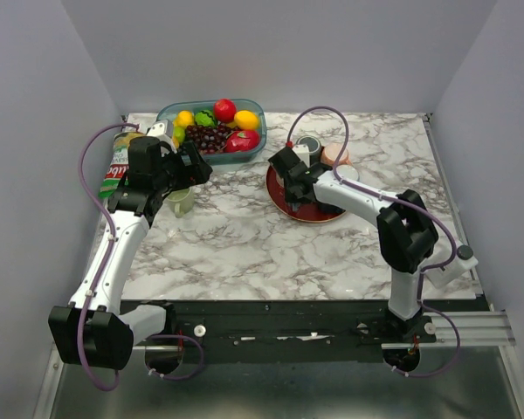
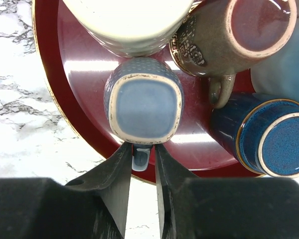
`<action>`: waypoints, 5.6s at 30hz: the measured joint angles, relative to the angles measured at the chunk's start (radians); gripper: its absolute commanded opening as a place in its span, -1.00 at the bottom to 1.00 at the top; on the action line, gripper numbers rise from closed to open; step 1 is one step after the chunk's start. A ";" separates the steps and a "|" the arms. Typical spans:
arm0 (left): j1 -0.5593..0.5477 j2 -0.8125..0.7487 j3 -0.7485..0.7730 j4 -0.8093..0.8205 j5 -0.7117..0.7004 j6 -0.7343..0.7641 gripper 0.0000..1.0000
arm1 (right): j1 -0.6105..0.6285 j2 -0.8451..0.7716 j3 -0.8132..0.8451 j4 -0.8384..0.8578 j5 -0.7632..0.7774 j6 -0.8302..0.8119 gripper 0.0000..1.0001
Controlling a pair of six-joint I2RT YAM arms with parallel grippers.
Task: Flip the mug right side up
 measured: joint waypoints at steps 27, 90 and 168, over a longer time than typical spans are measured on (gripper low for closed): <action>0.000 -0.001 -0.009 0.014 0.011 -0.007 0.97 | 0.000 -0.034 -0.005 -0.003 -0.034 -0.025 -0.99; -0.126 0.188 0.077 1.149 0.490 -0.818 -1.00 | -0.060 -0.367 0.200 0.628 -0.806 0.174 0.81; -0.223 0.269 0.034 -0.008 -0.464 0.025 0.98 | -0.224 -0.315 -0.217 -0.090 -0.119 -0.086 0.99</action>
